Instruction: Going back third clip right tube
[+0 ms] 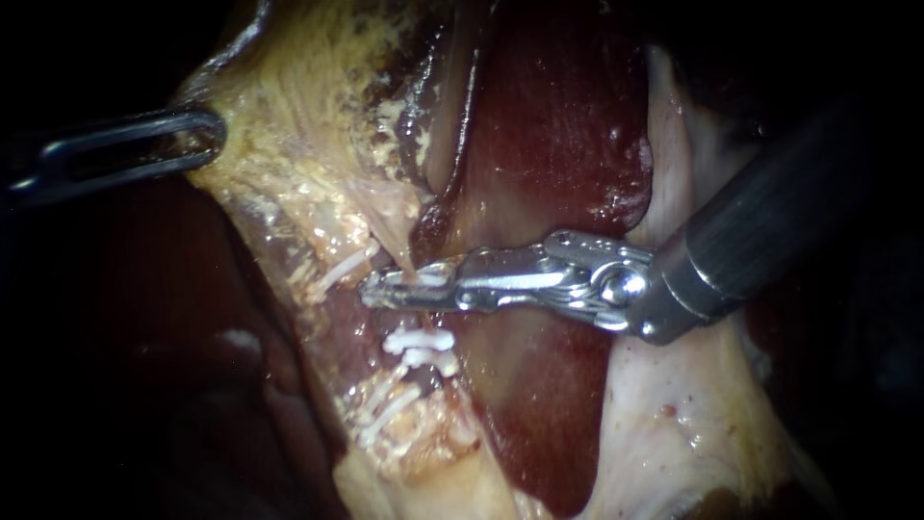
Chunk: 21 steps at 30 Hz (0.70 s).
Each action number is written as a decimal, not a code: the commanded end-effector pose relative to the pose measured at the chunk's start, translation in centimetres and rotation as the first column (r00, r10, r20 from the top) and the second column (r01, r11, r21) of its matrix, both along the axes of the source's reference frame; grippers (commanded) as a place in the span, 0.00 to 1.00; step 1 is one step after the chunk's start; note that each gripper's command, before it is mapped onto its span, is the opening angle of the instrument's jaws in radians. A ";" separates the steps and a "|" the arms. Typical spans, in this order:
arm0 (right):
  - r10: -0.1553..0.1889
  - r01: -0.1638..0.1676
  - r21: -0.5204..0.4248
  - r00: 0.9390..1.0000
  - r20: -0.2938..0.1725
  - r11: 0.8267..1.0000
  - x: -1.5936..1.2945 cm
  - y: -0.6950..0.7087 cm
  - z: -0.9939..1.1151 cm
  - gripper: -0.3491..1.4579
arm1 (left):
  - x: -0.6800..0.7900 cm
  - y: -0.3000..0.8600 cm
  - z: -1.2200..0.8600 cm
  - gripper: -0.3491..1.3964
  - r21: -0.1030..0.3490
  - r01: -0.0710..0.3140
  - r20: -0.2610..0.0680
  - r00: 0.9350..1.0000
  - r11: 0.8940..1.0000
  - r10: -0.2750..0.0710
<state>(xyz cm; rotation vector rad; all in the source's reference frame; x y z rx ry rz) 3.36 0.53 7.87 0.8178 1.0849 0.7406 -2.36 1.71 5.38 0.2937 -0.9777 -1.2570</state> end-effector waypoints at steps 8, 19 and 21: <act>-0.010 0.010 -0.004 1.000 -0.006 1.000 -0.03 -0.02 -0.02 0.36 | 0.01 0.00 0.00 0.00 0.001 0.002 -0.001 1.000 1.000 -0.002; -0.027 0.024 -0.185 0.999 -0.017 0.982 -0.13 -0.04 -0.04 0.52 | 0.02 0.00 -0.01 0.00 0.001 0.003 -0.002 1.000 1.000 -0.003; -0.034 0.029 -0.201 0.999 -0.020 0.979 -0.18 -0.04 -0.05 0.52 | 0.02 0.00 -0.01 0.00 0.001 0.003 -0.002 1.000 1.000 -0.003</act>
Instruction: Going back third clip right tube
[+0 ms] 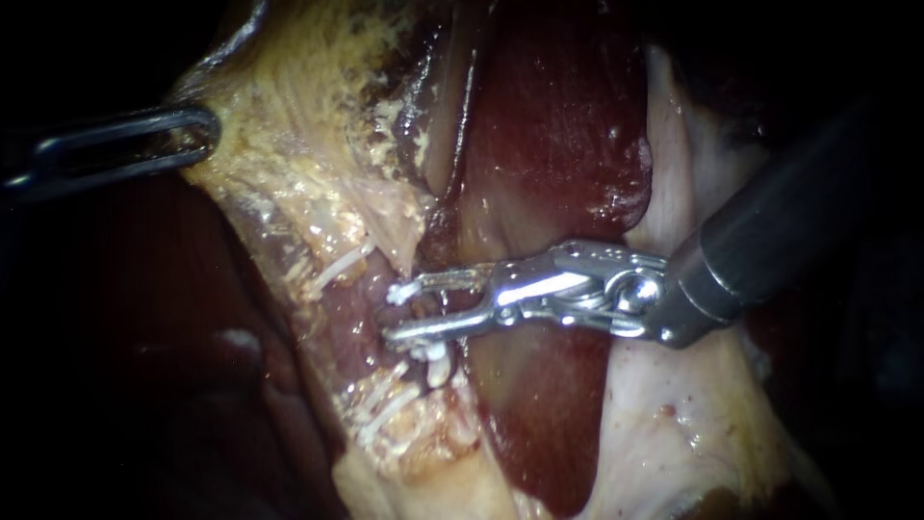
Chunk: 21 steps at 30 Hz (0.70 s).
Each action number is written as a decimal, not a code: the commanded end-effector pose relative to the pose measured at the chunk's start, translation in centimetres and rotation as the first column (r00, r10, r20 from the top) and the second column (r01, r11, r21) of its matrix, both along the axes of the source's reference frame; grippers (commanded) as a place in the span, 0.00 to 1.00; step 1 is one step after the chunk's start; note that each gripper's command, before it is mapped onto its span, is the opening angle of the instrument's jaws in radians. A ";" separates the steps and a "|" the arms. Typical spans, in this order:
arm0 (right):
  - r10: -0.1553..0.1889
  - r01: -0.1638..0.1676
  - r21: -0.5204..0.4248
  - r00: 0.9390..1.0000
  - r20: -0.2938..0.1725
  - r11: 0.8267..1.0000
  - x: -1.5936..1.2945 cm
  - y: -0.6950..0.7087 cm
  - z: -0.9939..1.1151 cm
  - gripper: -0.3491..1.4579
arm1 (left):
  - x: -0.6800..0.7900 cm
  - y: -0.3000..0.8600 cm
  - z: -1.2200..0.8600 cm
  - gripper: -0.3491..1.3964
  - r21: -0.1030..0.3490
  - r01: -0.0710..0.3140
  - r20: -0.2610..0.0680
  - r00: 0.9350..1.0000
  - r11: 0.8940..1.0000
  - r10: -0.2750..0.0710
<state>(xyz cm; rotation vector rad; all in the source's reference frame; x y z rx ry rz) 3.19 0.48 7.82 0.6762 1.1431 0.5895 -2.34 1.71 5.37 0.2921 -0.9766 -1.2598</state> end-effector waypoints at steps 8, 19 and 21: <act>-0.025 0.024 -0.044 1.000 -0.014 0.999 -0.27 0.05 -0.09 0.52 | 0.00 0.00 0.00 0.00 0.000 0.000 -0.001 1.000 1.000 0.000; -0.081 0.071 -0.168 0.995 -0.051 0.983 -0.65 0.20 -0.45 0.52 | 0.00 0.00 0.00 0.00 0.000 0.001 -0.001 1.000 1.000 -0.001; -0.088 0.076 -0.197 0.994 -0.056 0.978 -0.71 0.24 -0.53 0.52 | 0.00 -0.01 0.00 0.00 0.000 0.001 -0.001 1.000 1.000 -0.001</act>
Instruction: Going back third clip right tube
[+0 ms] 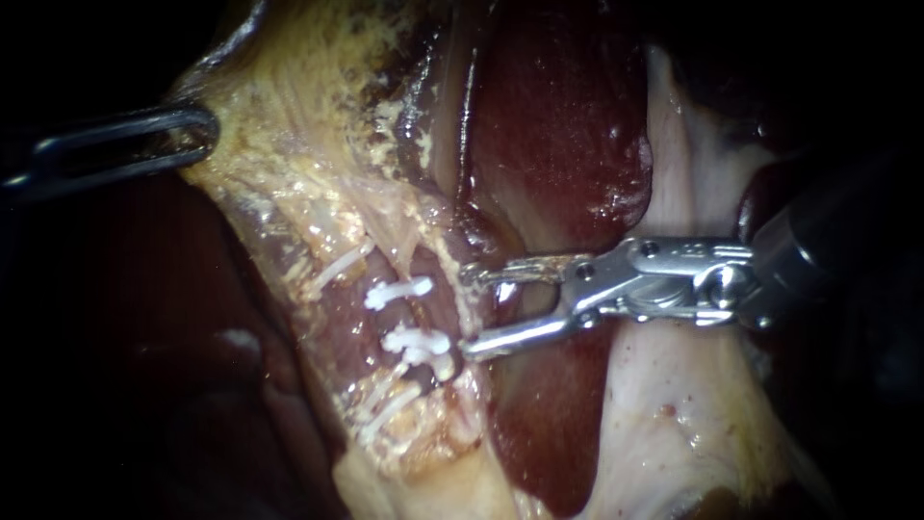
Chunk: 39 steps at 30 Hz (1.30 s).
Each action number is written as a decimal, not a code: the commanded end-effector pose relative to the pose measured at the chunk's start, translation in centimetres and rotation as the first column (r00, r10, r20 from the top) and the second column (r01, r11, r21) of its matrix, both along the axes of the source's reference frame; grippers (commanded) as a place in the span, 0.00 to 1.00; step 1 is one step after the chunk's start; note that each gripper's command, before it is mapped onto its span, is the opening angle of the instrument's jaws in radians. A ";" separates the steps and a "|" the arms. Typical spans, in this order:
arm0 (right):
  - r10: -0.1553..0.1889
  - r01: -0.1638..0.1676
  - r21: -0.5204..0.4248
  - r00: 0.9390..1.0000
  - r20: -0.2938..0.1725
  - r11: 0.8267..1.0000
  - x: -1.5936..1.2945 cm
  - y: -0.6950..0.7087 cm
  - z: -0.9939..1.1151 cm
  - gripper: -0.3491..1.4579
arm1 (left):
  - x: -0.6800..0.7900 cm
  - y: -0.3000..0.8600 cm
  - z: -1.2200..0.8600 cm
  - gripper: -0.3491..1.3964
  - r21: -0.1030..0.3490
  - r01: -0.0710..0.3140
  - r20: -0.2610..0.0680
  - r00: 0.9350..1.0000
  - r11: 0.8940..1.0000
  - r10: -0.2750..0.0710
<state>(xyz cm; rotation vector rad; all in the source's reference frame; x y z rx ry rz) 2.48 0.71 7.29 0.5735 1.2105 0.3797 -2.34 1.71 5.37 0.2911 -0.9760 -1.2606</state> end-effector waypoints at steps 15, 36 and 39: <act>-0.055 0.047 -0.166 0.998 -0.040 0.985 -0.40 0.17 -0.34 0.52 | -0.09 -0.07 0.13 0.00 -0.008 0.003 -0.002 1.000 1.000 -0.003; -0.087 0.075 -0.177 0.994 -0.062 0.981 -0.51 0.12 -0.42 0.52 | -1.03 -0.25 1.02 0.00 -0.001 -0.065 0.009 0.998 0.998 0.065; -0.092 0.079 -0.182 0.994 -0.065 0.980 -0.51 0.11 -0.43 0.52 | -1.08 -0.25 1.02 0.00 -0.001 -0.066 0.011 0.998 0.998 0.066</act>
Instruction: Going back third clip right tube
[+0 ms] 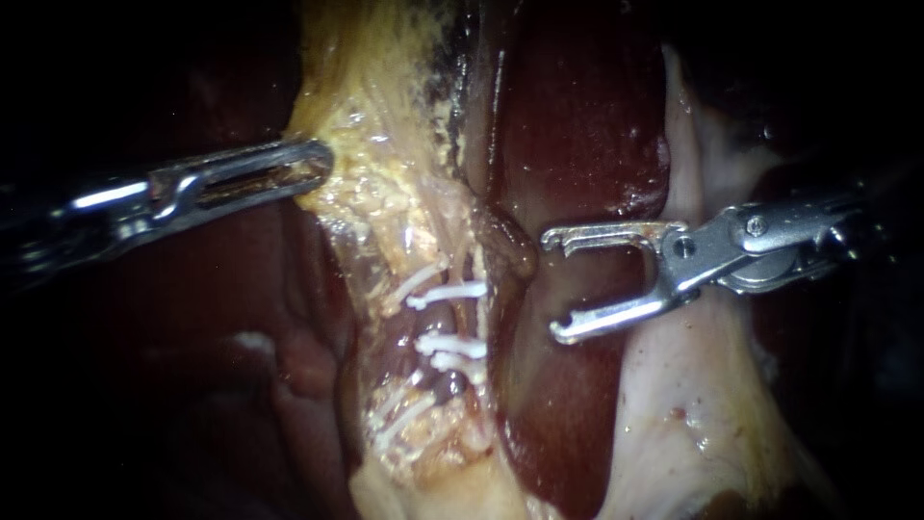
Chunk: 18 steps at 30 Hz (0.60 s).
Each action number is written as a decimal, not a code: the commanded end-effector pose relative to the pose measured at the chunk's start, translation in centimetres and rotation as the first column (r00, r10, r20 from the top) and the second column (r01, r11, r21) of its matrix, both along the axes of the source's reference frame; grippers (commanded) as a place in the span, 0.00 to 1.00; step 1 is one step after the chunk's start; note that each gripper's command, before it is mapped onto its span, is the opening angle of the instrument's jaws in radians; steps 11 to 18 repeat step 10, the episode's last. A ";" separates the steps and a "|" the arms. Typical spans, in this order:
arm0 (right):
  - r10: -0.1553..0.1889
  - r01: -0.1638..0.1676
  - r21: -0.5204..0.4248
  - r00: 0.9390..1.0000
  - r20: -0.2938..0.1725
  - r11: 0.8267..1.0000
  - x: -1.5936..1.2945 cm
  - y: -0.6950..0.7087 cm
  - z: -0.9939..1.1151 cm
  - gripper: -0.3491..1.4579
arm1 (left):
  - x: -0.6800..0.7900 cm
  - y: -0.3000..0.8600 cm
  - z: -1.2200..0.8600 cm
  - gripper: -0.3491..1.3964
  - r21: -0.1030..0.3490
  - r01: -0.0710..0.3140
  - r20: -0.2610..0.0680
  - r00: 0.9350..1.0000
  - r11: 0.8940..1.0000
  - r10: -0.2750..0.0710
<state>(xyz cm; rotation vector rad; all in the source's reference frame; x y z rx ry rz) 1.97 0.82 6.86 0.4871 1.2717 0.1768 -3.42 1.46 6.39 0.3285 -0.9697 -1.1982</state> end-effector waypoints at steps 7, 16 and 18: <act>-0.002 0.002 -0.007 1.000 -0.001 1.000 0.00 -0.01 -0.01 0.52 | 0.00 0.00 0.00 0.00 0.001 0.000 -0.001 1.000 1.000 0.000; -0.004 0.004 -0.006 1.000 -0.003 1.000 0.00 -0.01 -0.01 0.52 | 0.00 0.00 0.00 0.00 0.001 0.000 -0.001 1.000 1.000 0.000; -0.004 0.004 -0.006 1.000 -0.003 1.000 0.00 -0.01 -0.01 0.52 | 0.00 0.00 0.00 0.00 0.001 0.000 -0.001 1.000 1.000 0.000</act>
